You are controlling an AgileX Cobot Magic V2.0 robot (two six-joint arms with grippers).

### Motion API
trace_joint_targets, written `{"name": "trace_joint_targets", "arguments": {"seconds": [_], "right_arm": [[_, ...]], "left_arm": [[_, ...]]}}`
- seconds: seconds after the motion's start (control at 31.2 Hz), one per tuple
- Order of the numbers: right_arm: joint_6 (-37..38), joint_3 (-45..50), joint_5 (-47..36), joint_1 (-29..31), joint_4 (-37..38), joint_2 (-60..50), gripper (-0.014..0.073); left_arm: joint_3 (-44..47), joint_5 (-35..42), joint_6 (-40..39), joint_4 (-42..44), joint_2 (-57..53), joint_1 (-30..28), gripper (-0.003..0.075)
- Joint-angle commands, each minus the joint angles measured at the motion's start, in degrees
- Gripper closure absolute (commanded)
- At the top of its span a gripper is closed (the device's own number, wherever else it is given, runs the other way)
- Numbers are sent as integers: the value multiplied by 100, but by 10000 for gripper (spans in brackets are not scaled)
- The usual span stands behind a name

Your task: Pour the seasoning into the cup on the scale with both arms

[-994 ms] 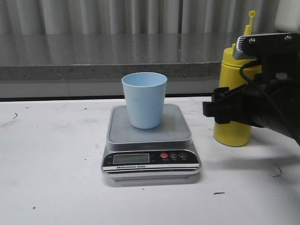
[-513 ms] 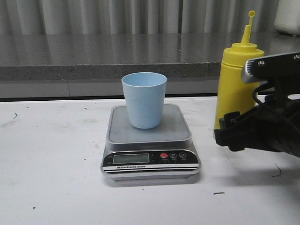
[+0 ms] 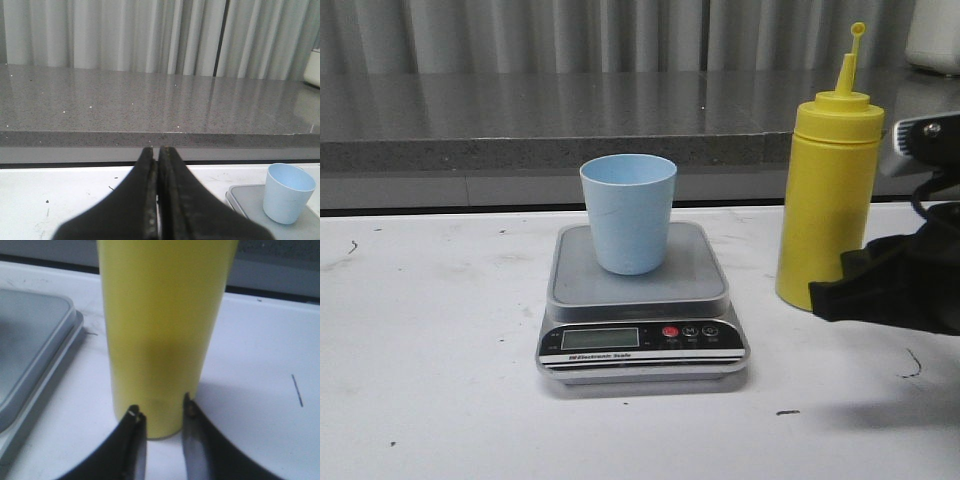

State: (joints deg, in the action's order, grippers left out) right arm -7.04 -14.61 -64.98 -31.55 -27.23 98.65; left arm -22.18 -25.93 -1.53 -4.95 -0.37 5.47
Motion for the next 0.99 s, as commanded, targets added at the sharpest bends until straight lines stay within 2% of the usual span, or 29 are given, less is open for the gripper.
{"name": "trace_joint_targets", "arguments": {"seconds": [0.0,0.06,0.13,0.38,0.48,0.64,0.83,0.96], "right_arm": [[-29,92,-845,-15,107,-577,601],[-134,202,-741,-15,107,-857,684],[-312,284,-541,-15,107,-1184,720],[-1236,119,1069,-15,-165,-2942,706],[-1515,-145,2034,-8,-436,-3705,706],[-2405,-489,3499,-8,-970,-4869,706],[-3545,-575,4211,-8,-1675,-6094,706],[-4109,-566,4401,-8,-2594,-6811,706]], "left_arm": [[-138,465,-59,-58,-87,-1,740],[-138,465,-59,-58,-87,-1,740],[-138,465,-59,-58,-87,-1,740],[-138,465,-59,-58,-87,-1,740],[-138,465,-59,-58,-87,-1,740],[-138,465,-59,-58,-87,-1,740],[-138,465,-59,-58,-87,-1,740],[-138,465,-59,-58,-87,-1,740]]}}
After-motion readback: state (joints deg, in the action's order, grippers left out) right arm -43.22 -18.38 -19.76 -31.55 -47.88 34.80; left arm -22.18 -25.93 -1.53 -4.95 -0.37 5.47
